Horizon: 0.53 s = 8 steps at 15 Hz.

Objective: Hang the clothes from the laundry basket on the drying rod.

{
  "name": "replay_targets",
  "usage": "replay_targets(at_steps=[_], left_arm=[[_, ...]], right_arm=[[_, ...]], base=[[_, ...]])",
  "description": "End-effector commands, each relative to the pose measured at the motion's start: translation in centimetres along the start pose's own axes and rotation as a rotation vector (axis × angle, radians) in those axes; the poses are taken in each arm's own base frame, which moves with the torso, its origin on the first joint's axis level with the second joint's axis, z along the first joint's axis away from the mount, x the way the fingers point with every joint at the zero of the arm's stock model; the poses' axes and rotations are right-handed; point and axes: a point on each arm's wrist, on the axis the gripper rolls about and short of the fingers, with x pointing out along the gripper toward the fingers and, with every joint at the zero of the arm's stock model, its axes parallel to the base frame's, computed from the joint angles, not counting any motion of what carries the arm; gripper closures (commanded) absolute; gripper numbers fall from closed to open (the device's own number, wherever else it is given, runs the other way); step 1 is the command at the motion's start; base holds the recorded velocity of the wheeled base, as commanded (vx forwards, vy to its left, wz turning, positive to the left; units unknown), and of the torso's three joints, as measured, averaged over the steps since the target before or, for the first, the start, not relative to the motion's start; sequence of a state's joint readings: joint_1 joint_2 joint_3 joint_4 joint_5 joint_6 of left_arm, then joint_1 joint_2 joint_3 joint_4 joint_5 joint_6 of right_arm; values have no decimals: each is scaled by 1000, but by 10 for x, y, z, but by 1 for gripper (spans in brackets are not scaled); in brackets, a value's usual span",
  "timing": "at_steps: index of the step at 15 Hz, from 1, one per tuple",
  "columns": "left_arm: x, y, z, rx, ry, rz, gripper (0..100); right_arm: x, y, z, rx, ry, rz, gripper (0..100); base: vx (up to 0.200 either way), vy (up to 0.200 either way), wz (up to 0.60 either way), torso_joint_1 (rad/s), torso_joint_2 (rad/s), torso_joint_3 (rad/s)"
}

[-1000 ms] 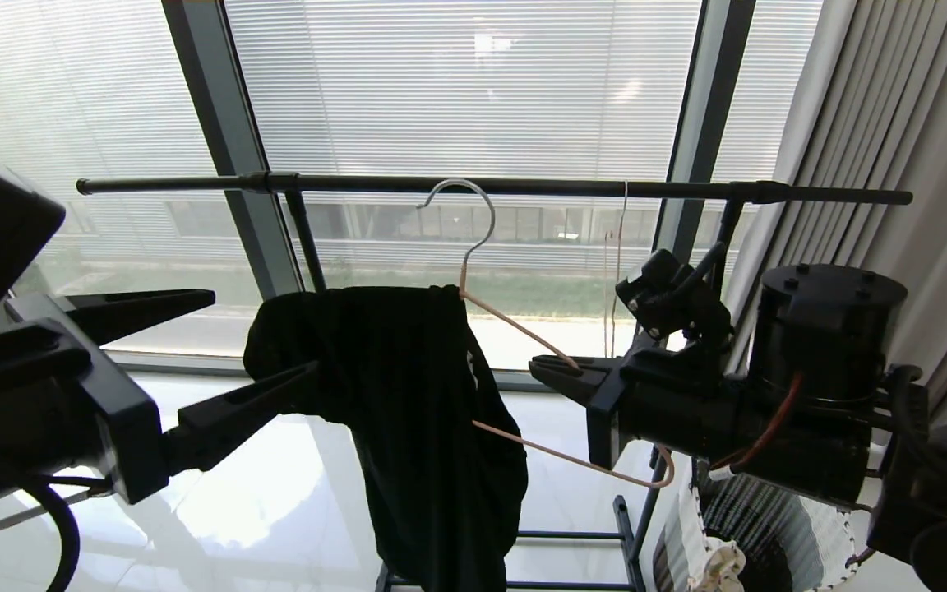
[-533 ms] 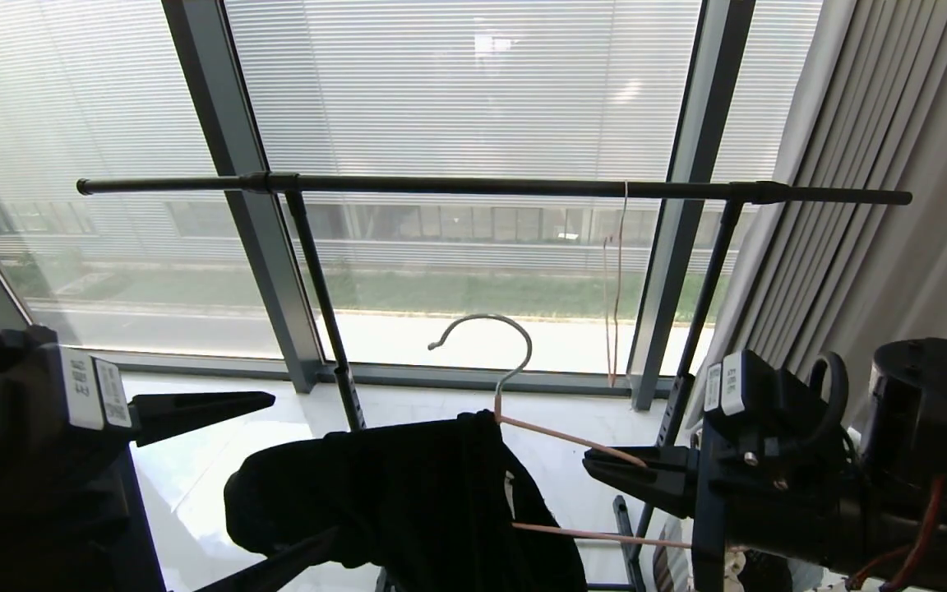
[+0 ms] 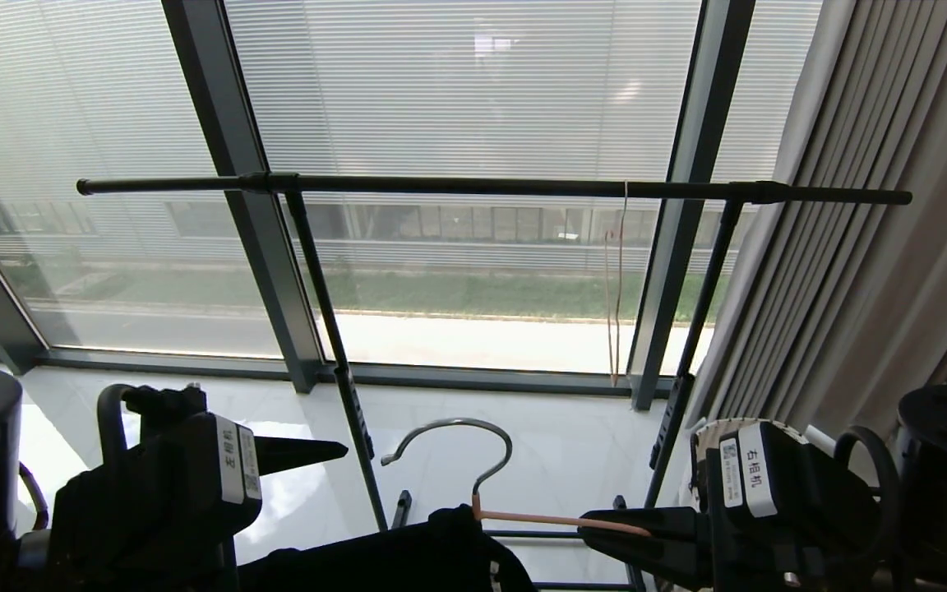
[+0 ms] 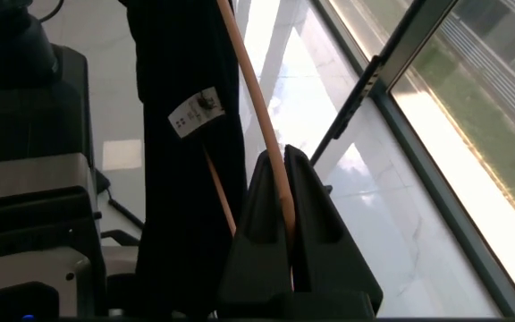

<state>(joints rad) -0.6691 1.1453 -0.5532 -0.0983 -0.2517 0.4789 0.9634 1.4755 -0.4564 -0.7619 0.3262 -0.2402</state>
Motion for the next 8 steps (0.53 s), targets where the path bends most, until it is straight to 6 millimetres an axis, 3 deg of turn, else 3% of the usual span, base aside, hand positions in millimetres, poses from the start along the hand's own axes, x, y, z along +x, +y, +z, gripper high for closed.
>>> replay_targets(at_steps=[1, 8], left_arm=[[7, 0, -3, -7, 30, -18, 0], [8, -1, -4, -9, 38, -19, 0]], right_arm=[[0, 3, 2, -6, -7, 12, 100], [1, 17, 7, -25, -23, 49, 100]], base=[[0, 0, 0, 0, 0, 0], [0, 0, 0, 0, 0, 0]])
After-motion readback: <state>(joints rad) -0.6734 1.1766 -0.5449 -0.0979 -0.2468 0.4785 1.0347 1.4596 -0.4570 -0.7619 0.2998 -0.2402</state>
